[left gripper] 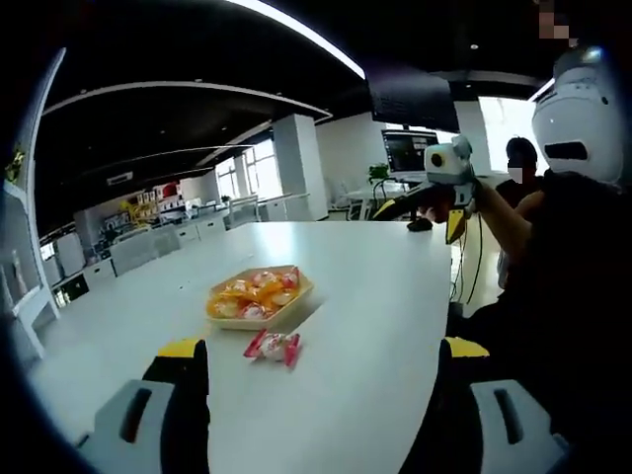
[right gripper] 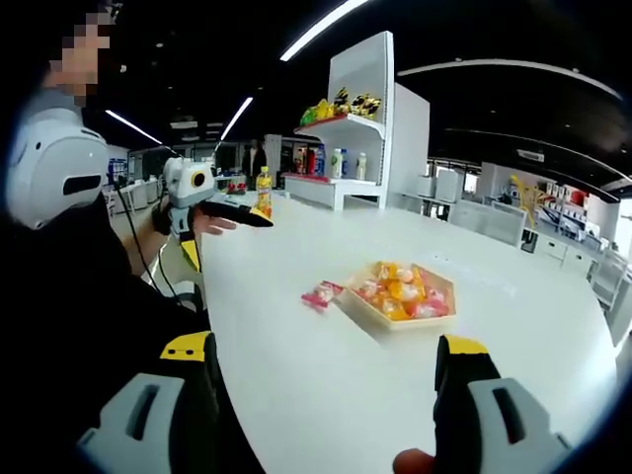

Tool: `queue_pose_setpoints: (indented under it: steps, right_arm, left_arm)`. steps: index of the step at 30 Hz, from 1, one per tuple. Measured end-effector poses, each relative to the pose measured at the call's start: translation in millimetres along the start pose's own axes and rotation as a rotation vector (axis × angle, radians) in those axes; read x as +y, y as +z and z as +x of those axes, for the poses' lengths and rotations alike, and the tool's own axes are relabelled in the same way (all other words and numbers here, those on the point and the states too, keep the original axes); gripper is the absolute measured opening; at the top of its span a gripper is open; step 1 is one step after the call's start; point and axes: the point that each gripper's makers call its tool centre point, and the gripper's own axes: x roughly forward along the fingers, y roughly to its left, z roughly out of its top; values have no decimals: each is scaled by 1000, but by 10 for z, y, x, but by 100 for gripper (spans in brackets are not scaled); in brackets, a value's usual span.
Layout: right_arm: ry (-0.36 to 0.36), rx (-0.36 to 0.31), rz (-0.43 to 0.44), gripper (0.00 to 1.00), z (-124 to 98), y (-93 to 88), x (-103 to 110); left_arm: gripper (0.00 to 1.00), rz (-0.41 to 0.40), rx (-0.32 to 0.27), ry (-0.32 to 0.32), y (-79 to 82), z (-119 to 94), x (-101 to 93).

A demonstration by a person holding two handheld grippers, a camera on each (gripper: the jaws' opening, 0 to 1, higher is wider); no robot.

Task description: Pick up the marshmallows scattered on the table and place them into the bowl on the table

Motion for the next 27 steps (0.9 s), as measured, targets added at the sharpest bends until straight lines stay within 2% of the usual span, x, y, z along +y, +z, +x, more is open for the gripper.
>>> queue_pose_setpoints:
  steps: [7, 23, 27]
  right_arm:
    - [2, 5, 2, 87, 13, -20, 5]
    - [22, -12, 8, 91, -15, 15, 46]
    - [26, -14, 5, 91, -16, 25, 58]
  left_arm:
    - [95, 36, 40, 11, -93, 31, 7]
    - [95, 62, 71, 13, -178, 72, 4]
    - [95, 52, 69, -18, -182, 88, -64]
